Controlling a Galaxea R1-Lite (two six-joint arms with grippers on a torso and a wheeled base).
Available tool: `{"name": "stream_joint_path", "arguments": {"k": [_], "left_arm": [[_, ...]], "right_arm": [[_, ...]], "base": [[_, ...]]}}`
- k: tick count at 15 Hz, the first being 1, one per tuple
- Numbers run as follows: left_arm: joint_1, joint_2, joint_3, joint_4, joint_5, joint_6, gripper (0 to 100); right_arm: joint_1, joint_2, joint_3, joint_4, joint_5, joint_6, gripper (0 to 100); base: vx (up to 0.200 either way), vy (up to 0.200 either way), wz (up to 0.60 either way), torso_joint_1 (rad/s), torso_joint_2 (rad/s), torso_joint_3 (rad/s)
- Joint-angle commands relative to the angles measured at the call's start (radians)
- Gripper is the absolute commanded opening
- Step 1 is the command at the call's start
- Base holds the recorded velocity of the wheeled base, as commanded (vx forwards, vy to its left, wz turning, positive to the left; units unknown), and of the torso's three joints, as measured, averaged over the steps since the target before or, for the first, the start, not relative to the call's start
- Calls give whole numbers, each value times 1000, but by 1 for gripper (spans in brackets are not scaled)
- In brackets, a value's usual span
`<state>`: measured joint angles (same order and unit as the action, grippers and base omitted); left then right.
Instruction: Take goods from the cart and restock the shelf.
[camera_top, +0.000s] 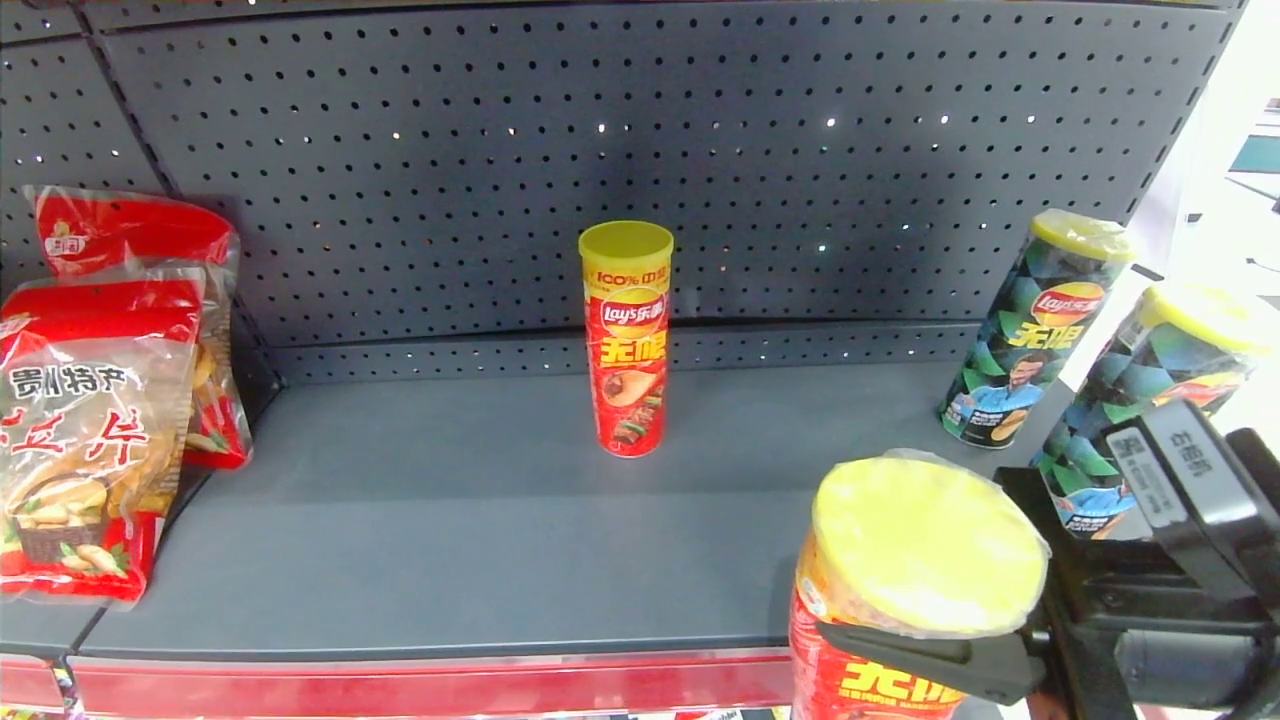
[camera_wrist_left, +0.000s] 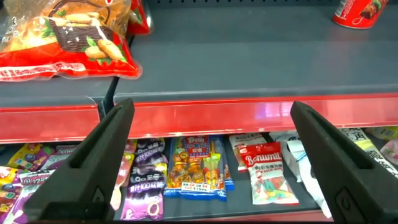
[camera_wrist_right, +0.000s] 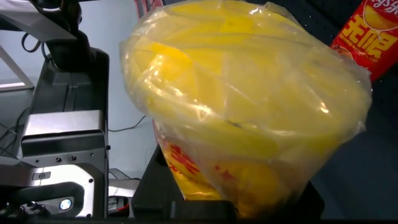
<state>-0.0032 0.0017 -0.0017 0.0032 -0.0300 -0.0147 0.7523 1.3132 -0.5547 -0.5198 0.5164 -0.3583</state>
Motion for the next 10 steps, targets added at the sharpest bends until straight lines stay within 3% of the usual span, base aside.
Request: {"name": "stream_joint_path", "arguments": {"k": [1, 9, 10], "left_arm": [[0, 1, 0, 0, 1, -2, 100], [0, 0, 0, -2, 4, 10, 100], [0, 0, 0, -5, 1, 53, 100]], "right_arm": [[1, 0, 1, 0, 1, -1, 0], [-1, -8, -1, 0, -1, 4, 0], [-1, -8, -1, 0, -1, 2, 0]], "base": [[0, 0, 0, 0, 0, 0], [0, 0, 0, 0, 0, 0], [0, 0, 0, 0, 0, 0]]}}
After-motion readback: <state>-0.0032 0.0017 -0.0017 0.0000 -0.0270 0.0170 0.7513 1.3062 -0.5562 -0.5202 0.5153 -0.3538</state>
